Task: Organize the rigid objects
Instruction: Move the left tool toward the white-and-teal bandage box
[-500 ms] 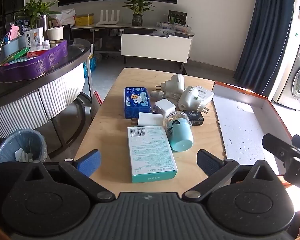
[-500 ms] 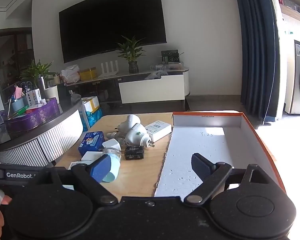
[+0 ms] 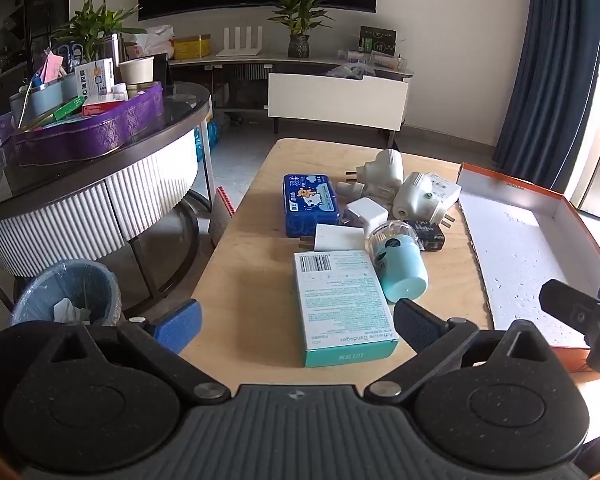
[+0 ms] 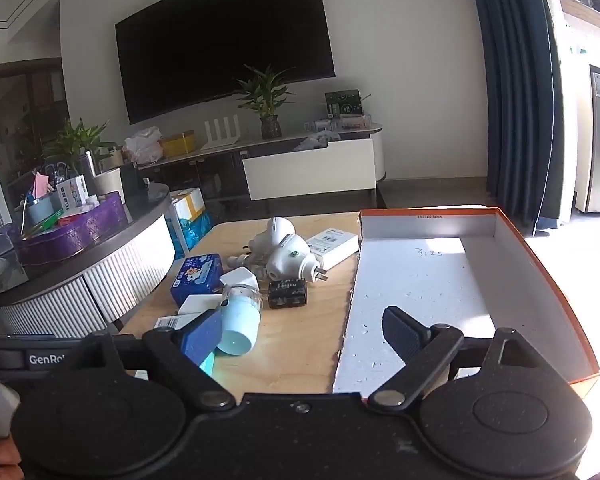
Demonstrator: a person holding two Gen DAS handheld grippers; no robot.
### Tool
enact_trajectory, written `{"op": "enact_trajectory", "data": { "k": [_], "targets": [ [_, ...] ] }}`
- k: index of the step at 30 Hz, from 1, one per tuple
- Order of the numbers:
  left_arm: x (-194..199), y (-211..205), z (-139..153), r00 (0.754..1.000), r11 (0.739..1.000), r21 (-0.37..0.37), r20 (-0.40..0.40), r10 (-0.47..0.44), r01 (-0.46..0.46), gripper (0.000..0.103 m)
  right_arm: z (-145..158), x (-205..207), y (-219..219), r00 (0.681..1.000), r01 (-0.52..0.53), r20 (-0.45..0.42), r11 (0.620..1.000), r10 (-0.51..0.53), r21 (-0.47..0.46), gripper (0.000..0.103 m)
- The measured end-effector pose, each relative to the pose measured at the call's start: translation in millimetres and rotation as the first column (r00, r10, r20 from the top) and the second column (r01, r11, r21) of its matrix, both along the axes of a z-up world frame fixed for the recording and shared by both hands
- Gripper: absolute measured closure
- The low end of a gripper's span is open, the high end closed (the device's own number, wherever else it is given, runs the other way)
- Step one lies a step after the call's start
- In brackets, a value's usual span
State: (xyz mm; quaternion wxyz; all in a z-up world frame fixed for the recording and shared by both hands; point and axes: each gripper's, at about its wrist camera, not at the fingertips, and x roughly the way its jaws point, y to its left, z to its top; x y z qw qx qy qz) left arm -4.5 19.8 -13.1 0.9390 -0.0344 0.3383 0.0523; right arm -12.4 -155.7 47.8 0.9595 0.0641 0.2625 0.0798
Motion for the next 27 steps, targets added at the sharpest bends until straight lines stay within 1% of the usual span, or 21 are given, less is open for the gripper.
{"op": "enact_trajectory", "data": {
  "k": [3,5,7,14,17,23,27],
  "targets": [
    [3.9,6.1,-5.0,1.0,0.999,-0.033,-0.023,0.016,-0.017,0.0,-1.1,-2.4,3.8,1.0,-0.012,0.017,0.999,0.013,-0.03,0.001],
    [8.5,10.2,-6.7,0.998,0.997,-0.075,-0.06,0.007,-0.012,0.0,-2.9,-3.2,4.6,1.0,-0.017,0.024,0.999,0.018,-0.029,0.001],
    [11.5,12.1,-8.7,0.996,0.995,-0.097,-0.081,0.022,-0.03,0.0,-5.8,-2.0,5.2,0.999,-0.034,0.014,0.999,0.034,-0.026,0.001],
    [17.1,7.2,-11.6,0.995,0.995,-0.103,-0.1,-0.002,-0.008,0.0,-13.0,0.8,12.3,0.998,-0.065,-0.007,0.997,0.065,-0.052,0.001],
    [20.2,7.2,-12.5,0.995,0.994,-0.11,-0.1,0.004,-0.015,0.0,-14.6,3.2,13.0,0.997,-0.078,-0.022,0.996,0.077,-0.043,0.001],
    [25.4,3.4,-16.3,0.993,0.997,-0.08,-0.122,0.004,-0.013,0.0,-18.8,6.3,13.2,0.996,-0.08,-0.034,0.996,0.079,-0.046,0.001],
    [26.2,2.9,-17.7,0.992,0.997,-0.078,-0.125,0.0,-0.01,0.0,-21.0,7.2,13.4,0.995,-0.088,-0.045,0.995,0.086,-0.046,0.001]
  ]
}}
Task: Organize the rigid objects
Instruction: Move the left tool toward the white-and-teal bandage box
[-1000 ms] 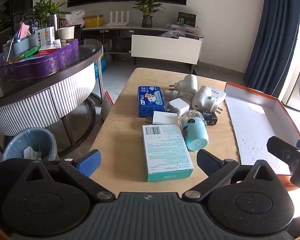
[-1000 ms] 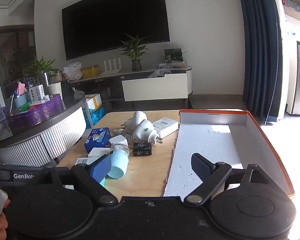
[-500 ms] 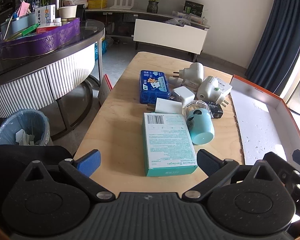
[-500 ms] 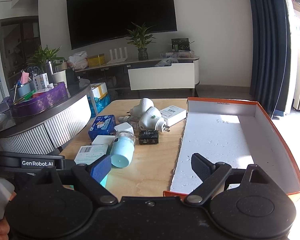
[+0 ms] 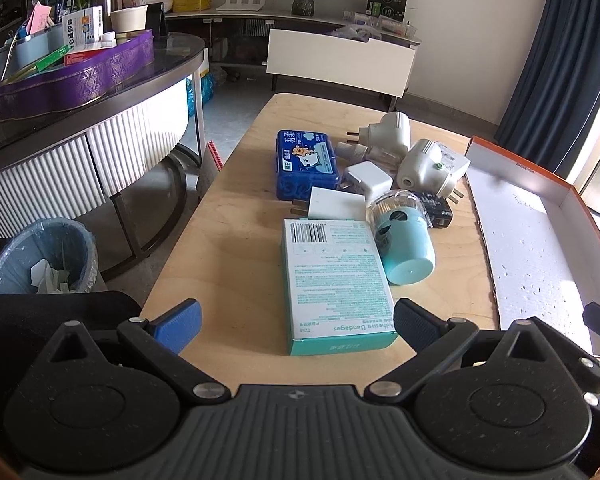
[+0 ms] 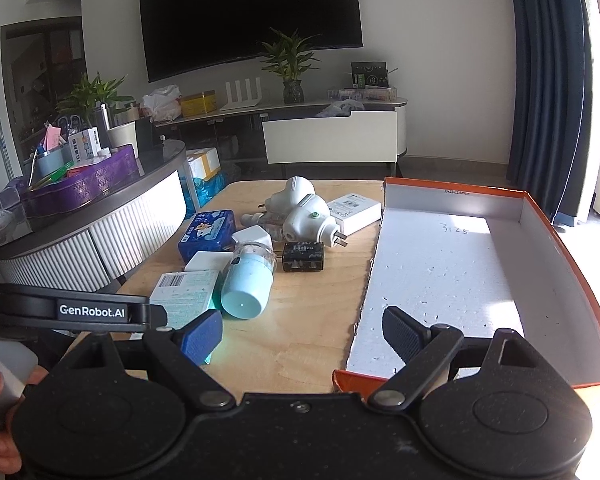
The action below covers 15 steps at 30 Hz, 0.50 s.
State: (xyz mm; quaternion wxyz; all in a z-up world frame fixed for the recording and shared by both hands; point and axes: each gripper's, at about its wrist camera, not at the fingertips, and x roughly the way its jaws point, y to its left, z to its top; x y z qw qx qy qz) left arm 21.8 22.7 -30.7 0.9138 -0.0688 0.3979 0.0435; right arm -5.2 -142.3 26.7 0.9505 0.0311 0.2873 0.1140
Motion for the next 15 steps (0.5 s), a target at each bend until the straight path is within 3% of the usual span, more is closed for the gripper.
{"op": "enact_trajectory", "data": {
  "k": [15],
  "targets": [
    [9.1,-4.0,-3.8,1.0,1.0,0.01,-0.014,-0.005,0.005,0.0,-6.0,6.4,1.3,1.0,-0.014,-0.026,1.0,0.014,0.003,0.001]
  ]
}}
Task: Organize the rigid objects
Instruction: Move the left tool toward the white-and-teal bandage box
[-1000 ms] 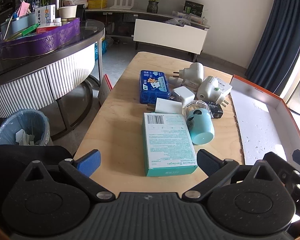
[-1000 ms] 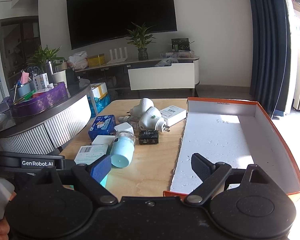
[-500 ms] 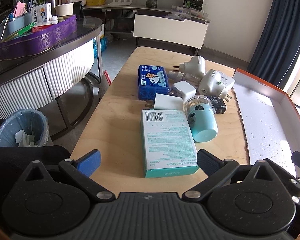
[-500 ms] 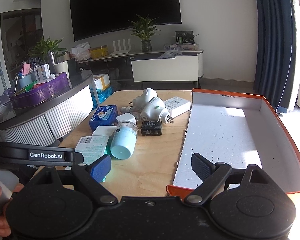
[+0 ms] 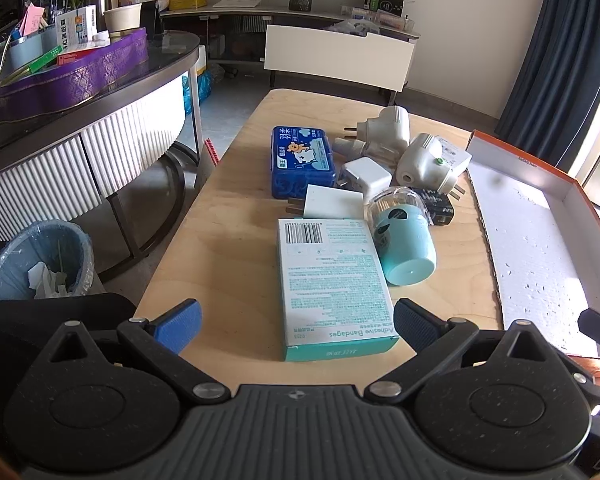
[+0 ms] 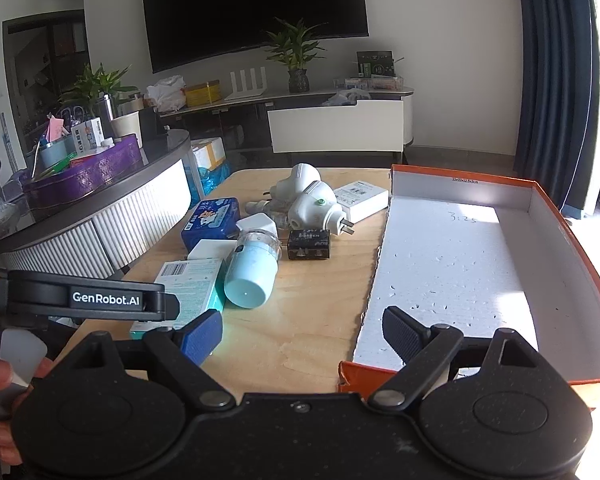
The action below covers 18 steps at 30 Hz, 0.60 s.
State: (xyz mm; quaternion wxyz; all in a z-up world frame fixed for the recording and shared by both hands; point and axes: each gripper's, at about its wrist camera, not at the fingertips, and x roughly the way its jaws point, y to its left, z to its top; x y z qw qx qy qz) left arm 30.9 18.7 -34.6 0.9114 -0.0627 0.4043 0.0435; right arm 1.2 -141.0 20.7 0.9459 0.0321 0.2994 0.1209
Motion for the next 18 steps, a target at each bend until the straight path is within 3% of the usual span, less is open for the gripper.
{"op": "enact_trajectory", "data": {
  "k": [18],
  "targets": [
    [9.2,-3.6,-3.0,1.0,1.0,-0.003,-0.01,0.003,-0.003,0.0,-3.9,3.9,-0.6,1.0,0.0,-0.014,1.0,0.0,0.0,0.001]
  ]
}}
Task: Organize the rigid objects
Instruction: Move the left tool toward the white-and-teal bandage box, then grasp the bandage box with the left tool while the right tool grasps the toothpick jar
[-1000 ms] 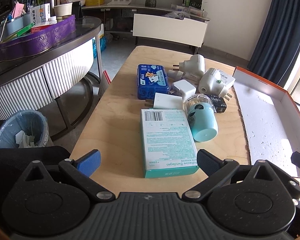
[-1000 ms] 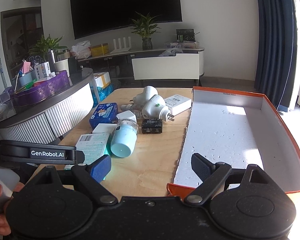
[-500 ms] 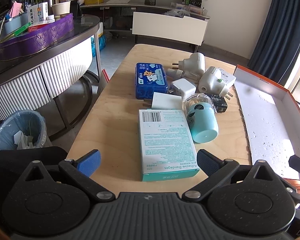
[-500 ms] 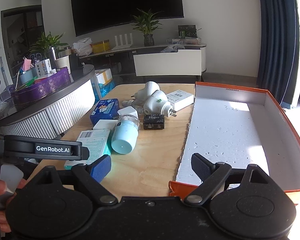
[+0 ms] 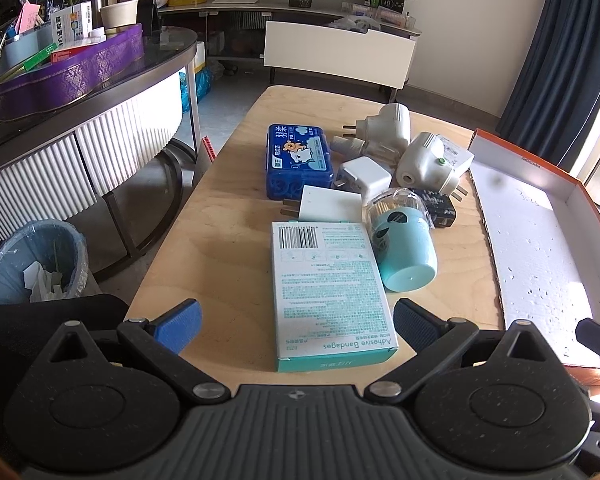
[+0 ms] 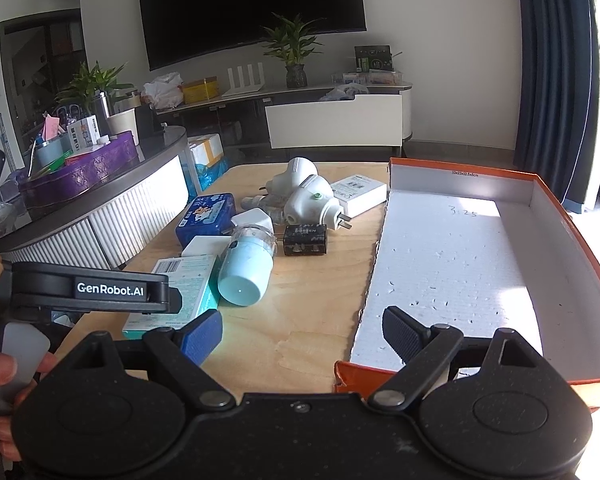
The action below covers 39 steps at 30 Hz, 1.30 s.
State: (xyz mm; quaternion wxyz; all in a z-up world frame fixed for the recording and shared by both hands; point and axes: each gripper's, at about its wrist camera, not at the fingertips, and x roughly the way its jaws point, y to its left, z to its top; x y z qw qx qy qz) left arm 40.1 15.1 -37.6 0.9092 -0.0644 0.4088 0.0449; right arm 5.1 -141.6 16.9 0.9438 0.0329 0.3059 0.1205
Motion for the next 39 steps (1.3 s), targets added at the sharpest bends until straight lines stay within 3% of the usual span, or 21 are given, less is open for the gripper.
{"op": "enact_trajectory", "data": {
  "k": [26,35,39],
  "targets": [
    [17.9,-4.6,-11.0,0.999,1.0,-0.007,-0.033,0.004,-0.004,0.0,-10.6,11.1,-1.7,1.0,0.006,-0.019,1.0,-0.006,-0.004,0.001],
    [39.2,-2.9,-26.7,0.999,1.0,0.015,-0.05,0.011,-0.01,0.0,-12.7,23.4,-3.2,0.999,0.009,-0.04,1.0,-0.009,0.001,0.001],
    [41.2,-1.3,-32.0,0.999,0.998,0.054,-0.02,-0.025,0.027,0.01,-8.7,33.5,1.3,0.999,-0.013,-0.043,1.0,0.013,0.004,0.001]
  ]
}}
